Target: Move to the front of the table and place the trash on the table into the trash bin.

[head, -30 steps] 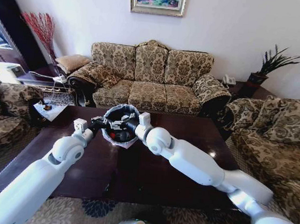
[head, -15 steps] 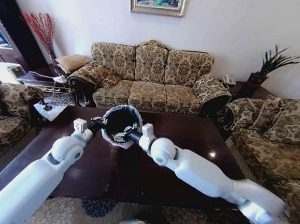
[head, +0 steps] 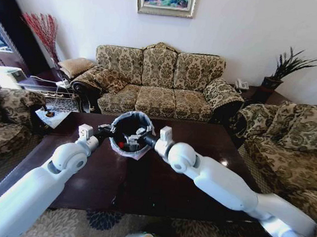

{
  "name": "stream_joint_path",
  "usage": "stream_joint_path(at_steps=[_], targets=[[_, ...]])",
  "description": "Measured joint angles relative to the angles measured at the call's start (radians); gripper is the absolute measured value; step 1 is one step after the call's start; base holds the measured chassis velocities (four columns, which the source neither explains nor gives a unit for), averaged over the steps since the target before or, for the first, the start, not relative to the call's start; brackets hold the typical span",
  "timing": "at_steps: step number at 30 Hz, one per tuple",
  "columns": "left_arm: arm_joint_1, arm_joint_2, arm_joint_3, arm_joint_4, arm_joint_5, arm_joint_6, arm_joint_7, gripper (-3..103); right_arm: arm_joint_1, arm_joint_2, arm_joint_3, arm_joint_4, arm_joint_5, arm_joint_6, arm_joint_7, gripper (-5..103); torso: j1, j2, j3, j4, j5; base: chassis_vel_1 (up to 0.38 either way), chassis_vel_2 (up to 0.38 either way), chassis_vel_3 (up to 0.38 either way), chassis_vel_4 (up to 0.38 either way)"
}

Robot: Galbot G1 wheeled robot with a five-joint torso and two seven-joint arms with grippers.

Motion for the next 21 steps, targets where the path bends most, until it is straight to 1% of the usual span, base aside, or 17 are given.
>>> stream_joint_path(at_steps=[2, 3, 5, 12, 19, 21], targets=[[0.01, 0.001, 0.003, -0.011, 0.001, 0.001, 0.0, 0, 0.009, 0.012, 0.007, -0.011, -0.001, 0.004, 0.0, 100, 0.0, 0.0, 0.0, -0.0001, -0.0003, 0.0, 0.0, 0.0, 0.0], [0.013, 0.0, 0.004, -0.018, 0.001, 0.001, 0.001, 0, 0.015, 0.016, 0.008, -0.018, -0.001, 0.006, 0.0, 100, 0.0, 0.0, 0.0, -0.0007, -0.0003, 0.0, 0.0, 0.0, 0.0], [0.015, 0.0, 0.004, -0.021, 0.001, 0.001, 0.001, 0, 0.019, 0.017, 0.009, -0.021, -0.001, 0.007, 0.0, 100, 0.0, 0.0, 0.0, -0.0009, -0.0002, 0.0, 0.0, 0.0, 0.0], [0.015, -0.003, 0.005, -0.031, 0.001, 0.003, -0.005, 0, 0.034, 0.022, 0.014, -0.029, 0.002, 0.022, -0.001, 100, 0.0, 0.0, 0.0, -0.0005, -0.0002, 0.0, 0.0, 0.0, 0.0], [0.013, -0.009, 0.006, -0.019, 0.004, 0.0, -0.012, 0, 0.047, 0.012, 0.038, 0.018, 0.023, 0.035, 0.003, 100, 0.0, 0.0, 0.0, -0.0006, -0.0001, 0.0, 0.0, 0.0, 0.0], [0.01, -0.016, 0.004, -0.01, 0.011, -0.004, -0.018, 0, 0.051, -0.002, 0.073, 0.033, 0.026, 0.039, 0.007, 100, 0.0, 0.0, 0.0, -0.0005, -0.0003, 0.0, 0.0, 0.0, 0.0]])
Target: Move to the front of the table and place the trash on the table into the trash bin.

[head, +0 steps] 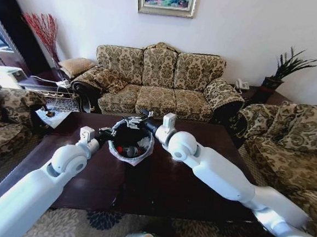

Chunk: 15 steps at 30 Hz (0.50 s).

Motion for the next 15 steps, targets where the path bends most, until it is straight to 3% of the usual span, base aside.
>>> stream_joint_path(at_steps=[6, 7, 9, 11, 15], targets=[[0.018, -0.035, -0.023, 0.003, 0.031, -0.029, -0.037, 0, -0.038, -0.061, 0.07, 0.003, -0.053, 0.043, 0.008, 100, 0.0, 0.0, 0.0, 0.0001, 0.0001, 0.0, 0.0, 0.0, 0.0], [0.034, -0.055, -0.035, -0.001, 0.049, -0.043, -0.062, 0, -0.088, -0.107, 0.1, 0.011, -0.12, 0.068, -0.003, 100, 0.0, 0.0, 0.0, -0.0002, 0.0003, 0.0, 0.0, 0.0, 0.0], [0.041, -0.064, -0.041, -0.002, 0.06, -0.052, -0.074, 0, -0.11, -0.125, 0.111, 0.017, -0.142, 0.073, -0.003, 100, 0.0, 0.0, 0.0, -0.0001, 0.0002, 0.0, 0.0, 0.0, 0.0], [0.07, -0.091, -0.073, -0.011, 0.09, -0.073, -0.097, 0, -0.206, -0.189, 0.156, 0.053, -0.206, 0.082, 0.001, 100, 0.0, 0.0, 0.0, -0.0004, 0.001, 0.0, 0.0, 0.0, 0.0], [0.133, -0.125, -0.15, -0.044, 0.111, -0.078, -0.093, 0, -0.356, -0.258, 0.265, 0.126, -0.24, 0.075, 0.036, 100, 0.0, 0.0, 0.0, -0.0004, 0.0002, 0.0, 0.0, 0.0, 0.0]])
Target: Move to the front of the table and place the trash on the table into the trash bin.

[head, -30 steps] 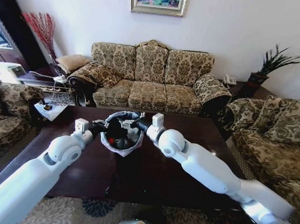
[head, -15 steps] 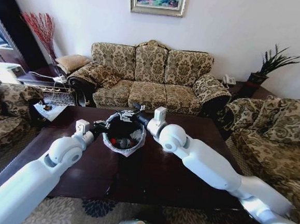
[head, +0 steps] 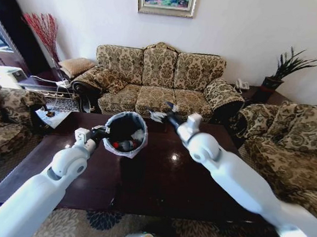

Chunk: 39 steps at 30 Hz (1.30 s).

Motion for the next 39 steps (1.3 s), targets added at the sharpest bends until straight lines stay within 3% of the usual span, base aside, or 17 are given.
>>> stream_joint_path(at_steps=[2, 3, 7, 8, 11, 12, 14, 15, 18, 23, 39], targets=[[0.05, -0.019, -0.045, -0.023, 0.025, -0.005, 0.015, 0, -0.125, -0.026, 0.117, 0.054, -0.036, -0.007, -0.002, 100, 0.0, 0.0, 0.0, 0.0004, 0.0002, 0.0, 0.0, 0.0, 0.0], [0.05, -0.019, -0.045, -0.023, 0.025, -0.005, 0.015, 0, -0.125, -0.026, 0.117, 0.054, -0.036, -0.007, -0.002, 100, 0.0, 0.0, 0.0, 0.0004, 0.0002, 0.0, 0.0, 0.0, 0.0], [0.149, -0.081, -0.127, -0.071, 0.095, -0.032, 0.067, 0, -0.439, -0.014, 0.353, 0.166, -0.136, -0.007, -0.037, 100, 0.0, 0.0, 0.0, 0.0005, 0.0002, 0.0, 0.0, 0.0, 0.0], [0.149, -0.081, -0.127, -0.071, 0.095, -0.032, 0.067, 0, -0.439, -0.014, 0.353, 0.166, -0.136, -0.007, -0.037, 100, 0.0, 0.0, 0.0, 0.0005, 0.0002, 0.0, 0.0, 0.0, 0.0], [0.213, -0.16, -0.156, -0.116, 0.135, -0.049, 0.082, 0, -0.731, 0.087, 0.524, 0.263, -0.256, 0.006, -0.078, 100, 0.0, 0.0, 0.0, 0.0, 0.0003, 0.0, 0.0, 0.0, 0.0], [0.213, -0.16, -0.156, -0.116, 0.135, -0.049, 0.082, 0, -0.731, 0.087, 0.524, 0.263, -0.256, 0.006, -0.078, 100, 0.0, 0.0, 0.0, 0.0, 0.0003, 0.0, 0.0, 0.0, 0.0], [0.246, -0.206, -0.157, -0.13, 0.183, -0.07, 0.089, 0, -0.866, 0.165, 0.588, 0.31, -0.337, 0.014, -0.105, 100, 0.0, 0.0, 0.0, -0.0001, -0.0002, 0.0, 0.0, 0.0, 0.0], [0.246, -0.206, -0.157, -0.13, 0.183, -0.07, 0.089, 0, -0.866, 0.165, 0.588, 0.31, -0.337, 0.014, -0.105, 100, 0.0, 0.0, 0.0, -0.0001, -0.0002, 0.0, 0.0, 0.0, 0.0], [0.275, -0.244, -0.151, -0.144, 0.219, -0.088, 0.092, 0, -0.994, 0.255, 0.617, 0.347, -0.462, 0.048, -0.123, 100, 0.0, 0.0, 0.0, 0.0005, -0.0003, 0.0, 0.0, 0.0, 0.0], [0.294, -0.267, -0.149, -0.161, 0.239, -0.097, 0.1, 0, -1.083, 0.299, 0.595, 0.371, -0.543, 0.074, -0.134, 100, 0.0, 0.0, 0.0, 0.0001, -0.0002, 0.0, 0.0, 0.0, 0.0], [0.357, -0.38, -0.14, -0.246, 0.308, -0.12, 0.128, 0, -1.175, 0.279, 0.57, 0.399, -0.568, 0.078, -0.131, 100, -0.001, 0.0, 0.0, 0.0005, 0.0002, 0.162, -0.159, -0.162, 0.169]])
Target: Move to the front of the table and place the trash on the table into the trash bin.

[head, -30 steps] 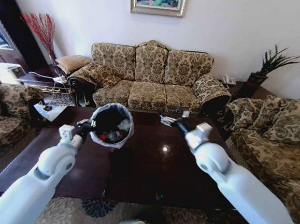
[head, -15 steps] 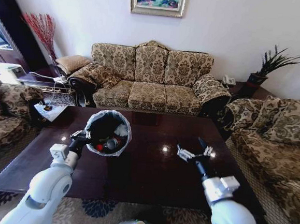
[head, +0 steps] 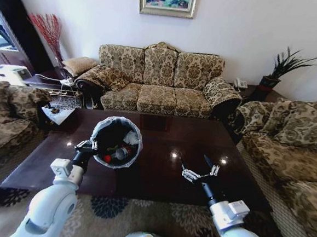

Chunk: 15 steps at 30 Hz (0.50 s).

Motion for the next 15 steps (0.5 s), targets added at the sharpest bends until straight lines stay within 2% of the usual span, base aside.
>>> stream_joint_path(at_steps=[15], targets=[[0.02, -0.018, -0.01, -0.048, -0.003, -0.001, -0.003, 0, -0.043, 0.005, -0.018, 0.002, -0.043, 0.015, -0.004, 100, 0.001, 0.0, 0.0, -0.0005, 0.0, 0.217, -0.2, -0.213, 0.21]])
